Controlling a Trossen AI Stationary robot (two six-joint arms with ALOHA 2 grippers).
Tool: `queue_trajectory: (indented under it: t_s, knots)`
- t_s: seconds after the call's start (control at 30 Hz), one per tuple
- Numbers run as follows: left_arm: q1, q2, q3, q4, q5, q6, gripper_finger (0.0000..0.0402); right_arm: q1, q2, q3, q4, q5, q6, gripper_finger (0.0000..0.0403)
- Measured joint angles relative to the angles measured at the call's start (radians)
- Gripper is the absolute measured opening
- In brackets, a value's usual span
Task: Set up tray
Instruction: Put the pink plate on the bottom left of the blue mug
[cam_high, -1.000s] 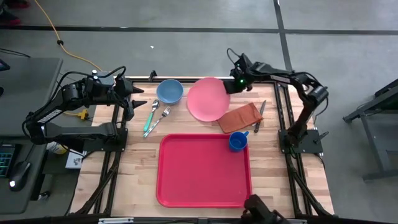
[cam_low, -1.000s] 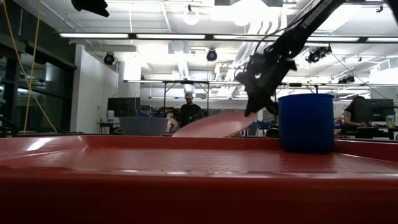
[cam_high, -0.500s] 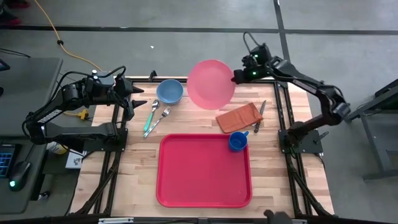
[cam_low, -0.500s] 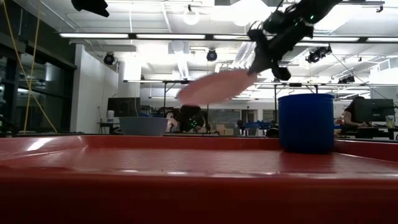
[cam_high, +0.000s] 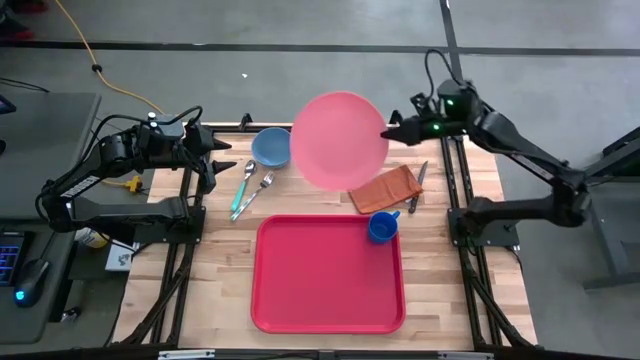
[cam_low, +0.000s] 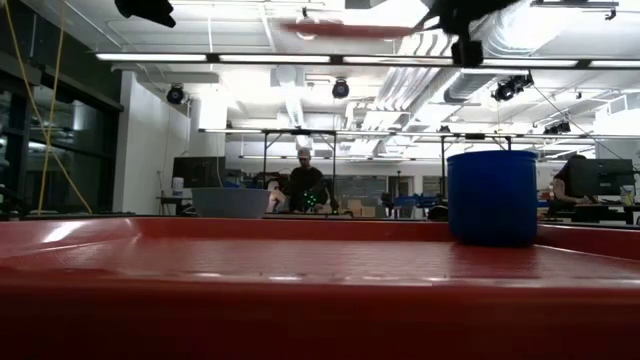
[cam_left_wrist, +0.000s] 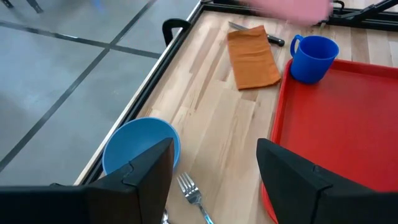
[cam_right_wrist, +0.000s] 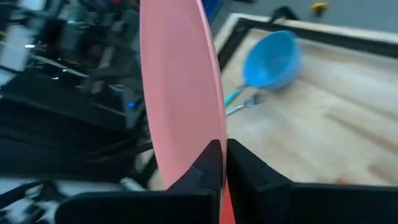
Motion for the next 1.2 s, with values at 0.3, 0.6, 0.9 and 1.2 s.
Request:
queue_trajectory:
  t_s: [0.3,0.6,0.9,1.2]
  knots:
    - [0.000,0.000,0.000,0.000,0.006,-0.001,0.0262,0.274,-0.111,0.000,-0.102,0.148,0.201,0.0000]
    - [0.000,0.000,0.000,-0.001,0.005,-0.016,0.0262,0.656,-0.110,0.000,-0.246,0.400,0.440,0.0000]
    - [0.000,0.000,0.000,-0.001,0.003,-0.030,0.0262,1.038,-0.071,0.000,-0.341,0.744,0.798,0.0000]
    - [0.000,0.000,0.000,-0.001,0.002,-0.029,0.0262,1.198,0.117,0.000,-0.209,0.790,0.989,0.0000]
